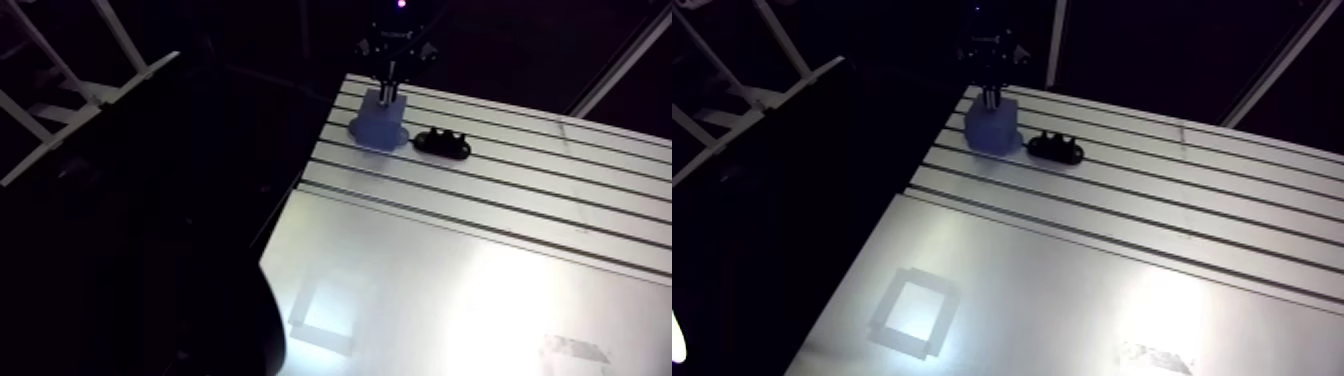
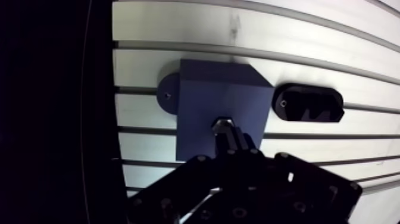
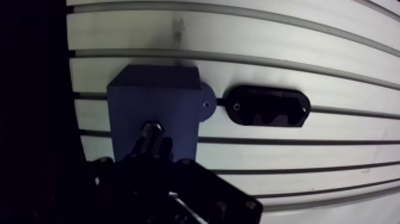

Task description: Pick up the M10 bolt and insert it into the hex recess until seated.

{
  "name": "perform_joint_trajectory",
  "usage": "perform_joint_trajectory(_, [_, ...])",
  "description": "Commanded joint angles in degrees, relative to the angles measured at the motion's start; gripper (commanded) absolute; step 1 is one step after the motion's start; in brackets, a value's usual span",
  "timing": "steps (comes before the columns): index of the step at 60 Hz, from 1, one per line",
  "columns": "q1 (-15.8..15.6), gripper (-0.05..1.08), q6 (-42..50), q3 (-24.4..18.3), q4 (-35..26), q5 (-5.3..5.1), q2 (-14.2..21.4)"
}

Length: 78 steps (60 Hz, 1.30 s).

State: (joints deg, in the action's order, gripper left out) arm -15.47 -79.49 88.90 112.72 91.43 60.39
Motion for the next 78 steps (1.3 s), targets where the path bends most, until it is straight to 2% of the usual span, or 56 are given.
perform_joint_trajectory(1, [0.0, 1.07, 0.0, 0.0, 0.0, 0.02, -0.1])
perform_joint_trajectory(78, [-0.3, 1.07, -0.7, 0.0, 0.1, 0.02, -0.6])
